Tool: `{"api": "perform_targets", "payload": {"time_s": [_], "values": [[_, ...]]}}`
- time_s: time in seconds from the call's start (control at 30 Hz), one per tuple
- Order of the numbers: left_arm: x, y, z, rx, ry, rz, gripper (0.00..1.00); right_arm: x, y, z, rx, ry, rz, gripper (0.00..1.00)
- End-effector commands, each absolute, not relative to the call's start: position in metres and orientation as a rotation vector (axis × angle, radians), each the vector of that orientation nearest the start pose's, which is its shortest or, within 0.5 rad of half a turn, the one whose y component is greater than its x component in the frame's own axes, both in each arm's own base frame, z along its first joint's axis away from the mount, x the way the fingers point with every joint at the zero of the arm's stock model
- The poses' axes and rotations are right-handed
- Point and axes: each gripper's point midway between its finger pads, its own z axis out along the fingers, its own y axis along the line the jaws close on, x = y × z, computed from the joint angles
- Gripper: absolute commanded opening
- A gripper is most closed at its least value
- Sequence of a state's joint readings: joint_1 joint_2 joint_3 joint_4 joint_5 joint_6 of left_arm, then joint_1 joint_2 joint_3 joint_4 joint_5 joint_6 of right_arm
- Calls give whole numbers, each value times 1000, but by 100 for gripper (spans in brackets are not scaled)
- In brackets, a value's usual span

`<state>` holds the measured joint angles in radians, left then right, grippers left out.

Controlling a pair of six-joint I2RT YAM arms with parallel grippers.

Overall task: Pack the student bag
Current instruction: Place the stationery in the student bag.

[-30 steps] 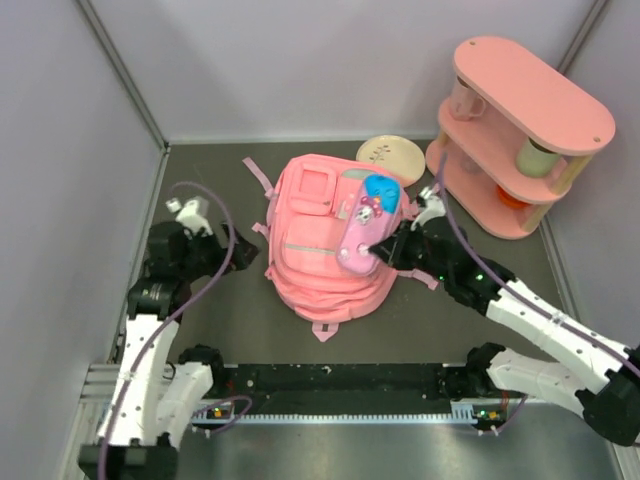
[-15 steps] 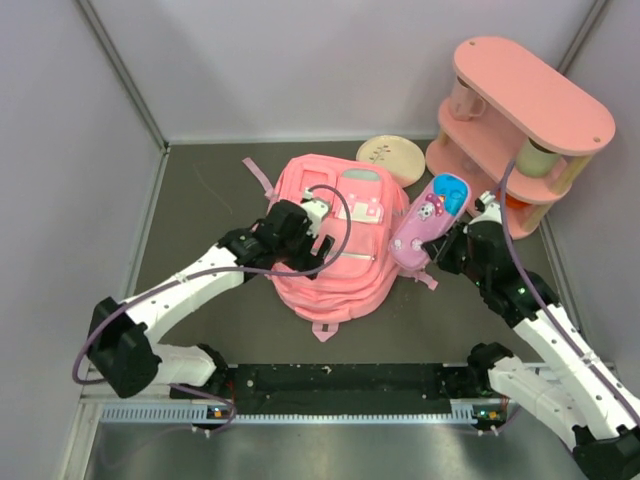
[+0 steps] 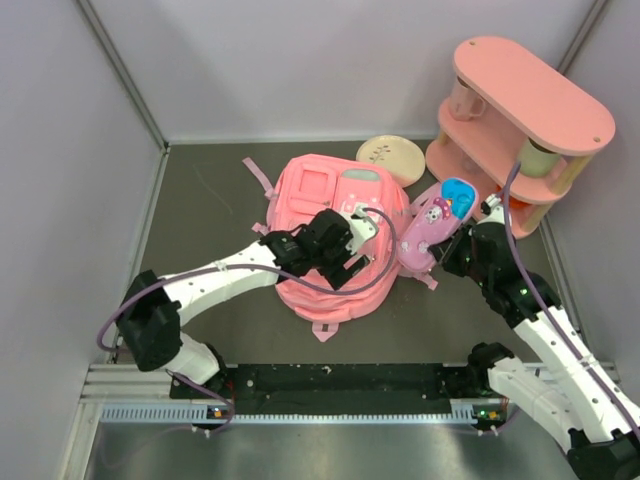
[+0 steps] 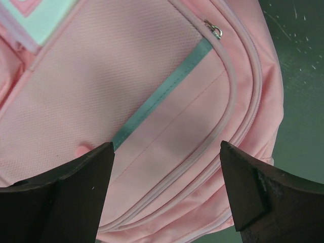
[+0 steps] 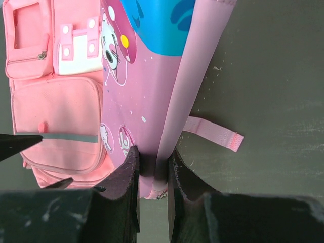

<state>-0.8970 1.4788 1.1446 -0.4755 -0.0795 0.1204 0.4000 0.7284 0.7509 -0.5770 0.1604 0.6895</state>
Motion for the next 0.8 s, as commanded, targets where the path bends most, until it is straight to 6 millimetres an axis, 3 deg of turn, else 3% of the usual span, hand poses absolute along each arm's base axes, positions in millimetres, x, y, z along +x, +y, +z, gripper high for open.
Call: {"api": "perform_targets", "payload": {"time_s": [0.0, 0.33, 0.43, 0.53, 0.57, 0.67, 0.7, 0.77], "values": [[263, -306, 148, 1196, 2044, -253, 89, 250, 97, 214, 407, 2042, 496, 0], [271, -309, 119, 1217, 2089, -153, 78, 249, 98, 209, 408, 2054, 509, 0], [274, -308, 108, 1220, 2099, -106, 66, 248, 98, 207, 405, 2060, 509, 0], [277, -306, 109, 1198, 2083, -58, 47, 247, 98, 204, 407, 2066, 511, 0], [280, -305, 114, 1176, 2068, -36, 37, 247, 98, 203, 409, 2067, 510, 0], [284, -305, 121, 1145, 2041, -20, 22, 247, 98, 202, 410, 2069, 509, 0], [287, -304, 124, 1132, 2028, -8, 12, 246, 98, 202, 410, 2070, 508, 0], [290, -303, 128, 1109, 2019, 8, 0, 246, 98, 200, 410, 2073, 507, 0]]}}
